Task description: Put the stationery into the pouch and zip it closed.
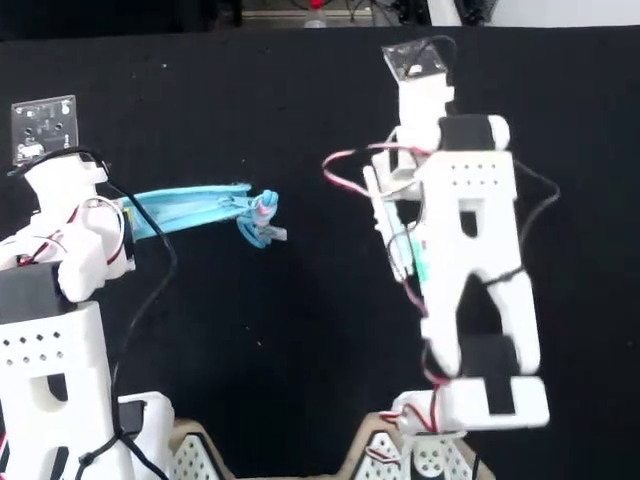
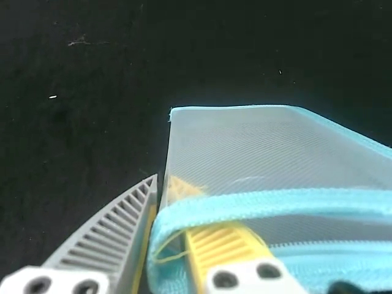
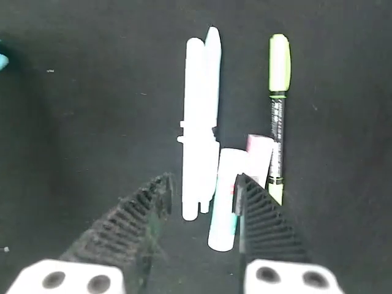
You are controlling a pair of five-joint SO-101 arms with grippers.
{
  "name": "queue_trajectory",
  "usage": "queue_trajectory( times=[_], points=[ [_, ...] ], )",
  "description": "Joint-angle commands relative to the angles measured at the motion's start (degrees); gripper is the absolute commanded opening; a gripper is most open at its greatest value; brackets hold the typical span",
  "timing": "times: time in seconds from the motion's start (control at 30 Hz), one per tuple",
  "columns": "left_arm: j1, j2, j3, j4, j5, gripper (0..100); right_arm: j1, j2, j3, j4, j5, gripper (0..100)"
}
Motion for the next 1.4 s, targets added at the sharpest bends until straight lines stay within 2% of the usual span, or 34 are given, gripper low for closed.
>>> queue_trajectory(
  times=[0.0,0.17,0.4,0.6,0.73,1.17,1.37],
  points=[
    [-0.84,-0.09,0.66,-0.18,0.70,3,3.87,4.97,-5.49,0.00,1.76,15.5],
    [-0.57,-0.09,1.54,-0.26,0.70,3,6.24,10.68,-6.29,-0.18,2.20,15.5],
    [-0.57,-0.09,2.07,-0.18,0.70,3,7.12,15.96,-6.29,-0.70,8.62,15.5],
    [-0.66,-0.09,2.15,-0.09,0.70,3,6.95,18.15,-8.57,-7.74,10.02,15.5],
    [-0.48,-0.09,2.15,-0.09,0.70,3,6.68,22.73,-16.13,-11.08,10.11,15.5],
    [-0.84,-0.09,2.24,-0.09,0.70,3,8.09,51.74,-47.69,-10.64,10.46,15.5],
    [-0.48,-0.09,2.95,-0.18,0.70,3,8.97,61.41,-61.14,-5.63,12.84,15.5]
  ],
)
